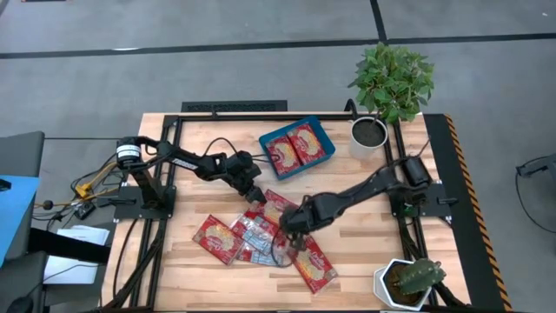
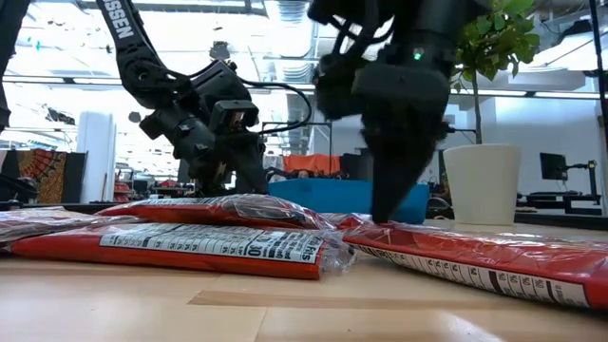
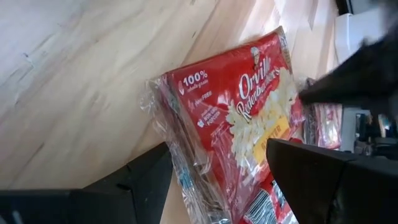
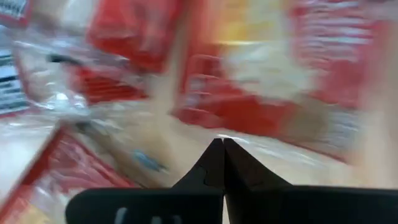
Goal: Sort popcorn bags into baskets
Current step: Put the red popcorn bag into the blue bin
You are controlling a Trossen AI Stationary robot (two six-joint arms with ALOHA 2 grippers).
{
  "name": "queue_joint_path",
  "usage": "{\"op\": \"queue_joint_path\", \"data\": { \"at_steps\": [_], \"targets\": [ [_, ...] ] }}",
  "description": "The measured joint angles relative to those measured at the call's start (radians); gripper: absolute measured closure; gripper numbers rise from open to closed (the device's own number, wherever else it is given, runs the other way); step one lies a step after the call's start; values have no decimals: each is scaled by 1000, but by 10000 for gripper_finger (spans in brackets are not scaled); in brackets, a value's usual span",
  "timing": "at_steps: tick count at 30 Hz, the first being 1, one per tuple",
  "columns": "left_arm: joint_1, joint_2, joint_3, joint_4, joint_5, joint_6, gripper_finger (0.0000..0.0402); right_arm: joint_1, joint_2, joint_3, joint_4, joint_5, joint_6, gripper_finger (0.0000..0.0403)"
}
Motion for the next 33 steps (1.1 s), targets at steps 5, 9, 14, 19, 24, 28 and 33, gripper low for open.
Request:
{"op": "queue_joint_path", "data": {
  "at_steps": [5,9,14,19,24,28,33],
  "targets": [
    [-29,0,0,-4,-33,1,155,-7,42,2,54,-21,-13,389],
    [-42,0,0,-7,-53,0,155,-45,46,1,99,-11,-48,385],
    [-42,0,0,-3,-58,-6,155,-116,47,1,156,-2,-102,389],
    [-45,1,0,0,-67,-7,177,-153,65,2,191,-24,-126,390],
    [-45,1,0,6,-96,-14,235,-140,65,2,187,-20,-122,381],
    [-46,1,-1,15,-109,-13,293,-127,56,2,178,-16,-118,385],
    [-37,-2,-2,32,-64,-12,369,-106,-24,0,78,-26,-99,391]
  ]
}}
